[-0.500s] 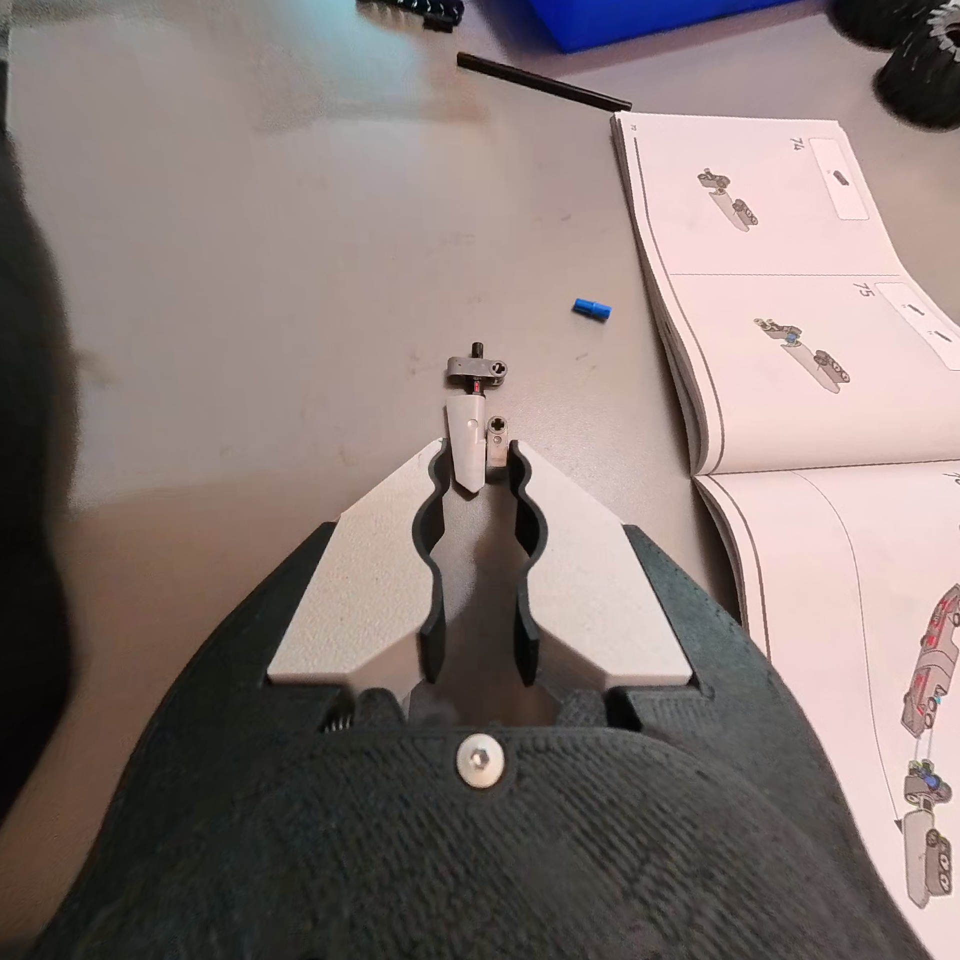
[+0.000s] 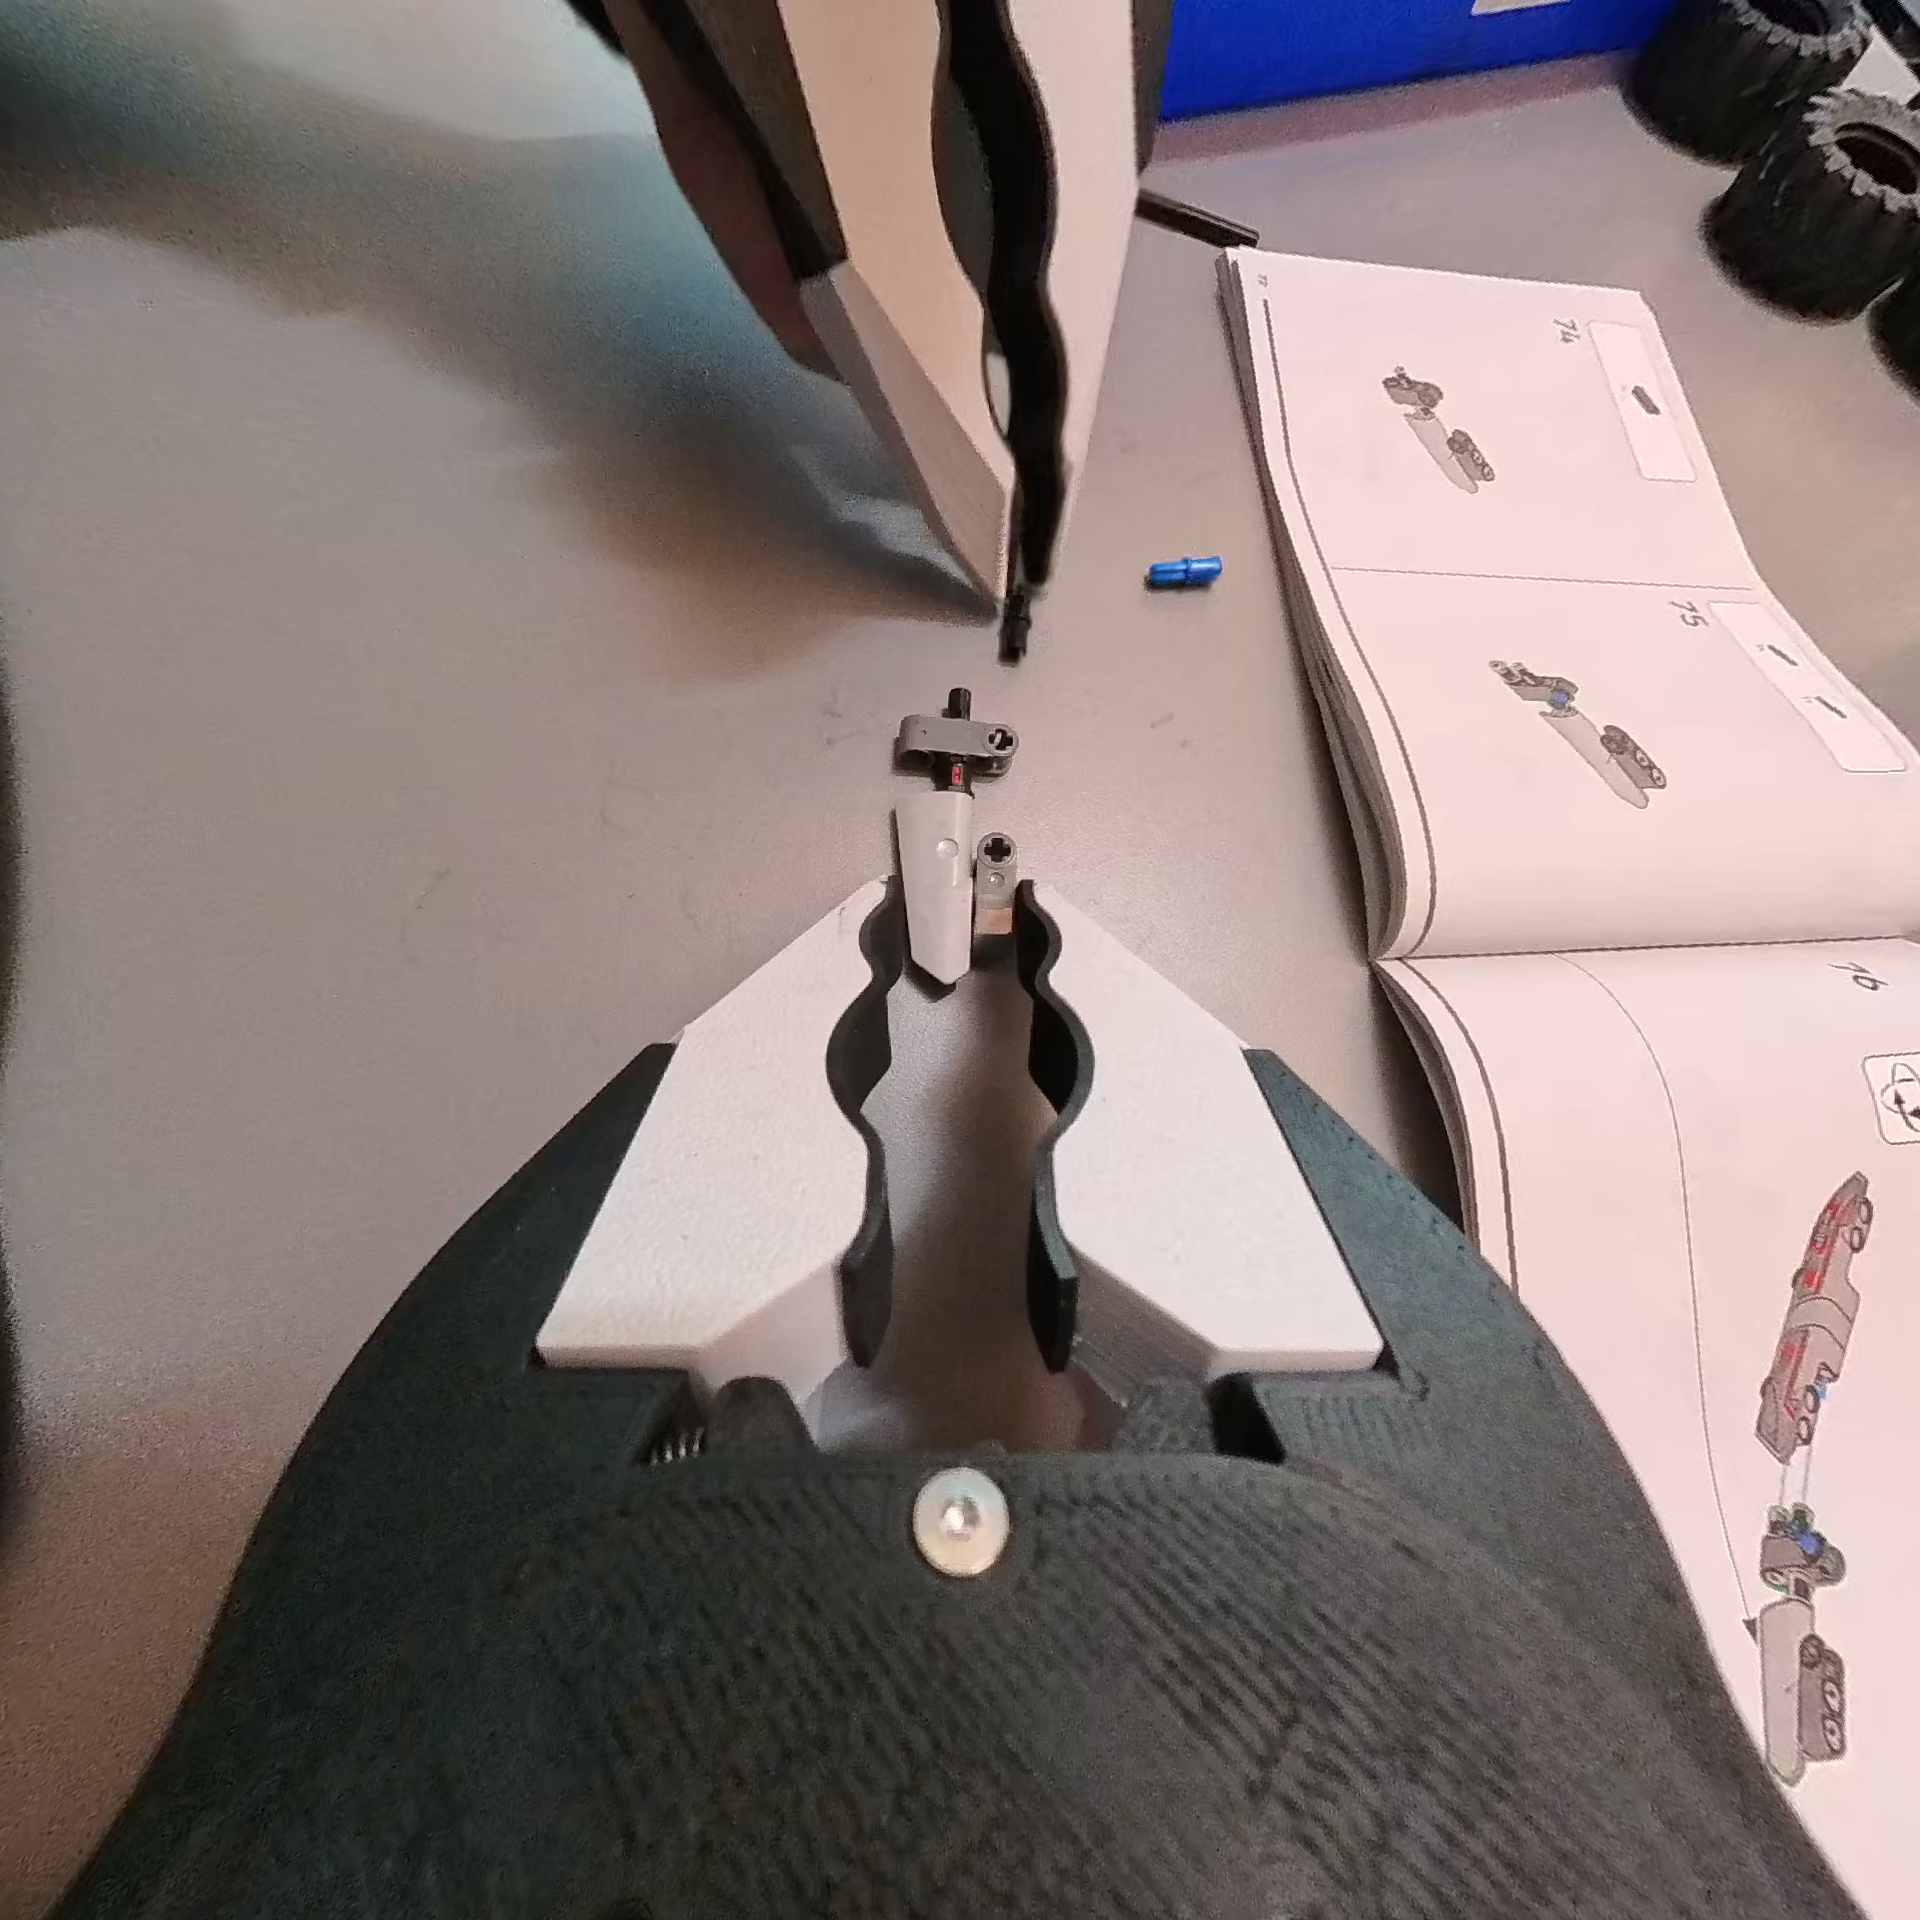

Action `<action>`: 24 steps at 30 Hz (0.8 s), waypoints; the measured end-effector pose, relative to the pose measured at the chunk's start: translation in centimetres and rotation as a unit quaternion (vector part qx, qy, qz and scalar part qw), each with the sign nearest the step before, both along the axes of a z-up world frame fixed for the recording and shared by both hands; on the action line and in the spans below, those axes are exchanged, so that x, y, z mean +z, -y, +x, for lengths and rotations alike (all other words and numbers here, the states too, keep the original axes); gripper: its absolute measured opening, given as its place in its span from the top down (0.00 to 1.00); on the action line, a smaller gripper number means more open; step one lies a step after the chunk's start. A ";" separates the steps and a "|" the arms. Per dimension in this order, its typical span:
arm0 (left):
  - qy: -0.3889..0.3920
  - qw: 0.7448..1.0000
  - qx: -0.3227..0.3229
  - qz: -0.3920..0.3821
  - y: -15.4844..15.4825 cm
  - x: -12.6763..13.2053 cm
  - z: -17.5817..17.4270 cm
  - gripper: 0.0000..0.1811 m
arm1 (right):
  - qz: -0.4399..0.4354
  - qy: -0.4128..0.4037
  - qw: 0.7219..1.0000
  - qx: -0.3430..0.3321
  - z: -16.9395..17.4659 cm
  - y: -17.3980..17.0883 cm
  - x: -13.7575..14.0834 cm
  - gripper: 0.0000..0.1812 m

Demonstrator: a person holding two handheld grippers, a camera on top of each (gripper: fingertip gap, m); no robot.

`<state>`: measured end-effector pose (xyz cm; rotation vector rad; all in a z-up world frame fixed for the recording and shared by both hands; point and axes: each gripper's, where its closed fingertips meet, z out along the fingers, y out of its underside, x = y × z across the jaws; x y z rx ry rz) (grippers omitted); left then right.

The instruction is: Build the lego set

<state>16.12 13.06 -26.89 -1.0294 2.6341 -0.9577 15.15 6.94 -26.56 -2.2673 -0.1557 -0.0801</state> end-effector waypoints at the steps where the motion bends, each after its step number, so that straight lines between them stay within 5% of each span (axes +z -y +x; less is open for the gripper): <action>1: 0.008 1.000 0.003 0.003 -0.2 0.4 0.2 0.97 | 0.000 0.000 1.000 0.000 0.0 0.0 0.0 0.89; 5: 0.032 0.996 0.078 -0.017 -1.6 2.0 2.5 0.95 | 0.002 0.012 1.000 0.000 0.0 0.0 0.0 0.89; 11: 0.012 0.990 0.143 0.002 -2.2 0.4 4.5 0.93 | 0.003 0.017 1.000 0.000 0.0 0.0 0.1 0.89; 17: 0.025 0.989 0.140 0.036 -2.4 -0.3 4.4 1.00 | 0.003 0.009 1.000 -0.011 0.4 0.0 0.1 0.86; 24: 0.009 0.987 0.155 -0.051 -2.1 -0.2 3.7 1.00 | 0.005 0.012 1.000 -0.015 0.5 0.0 0.2 0.83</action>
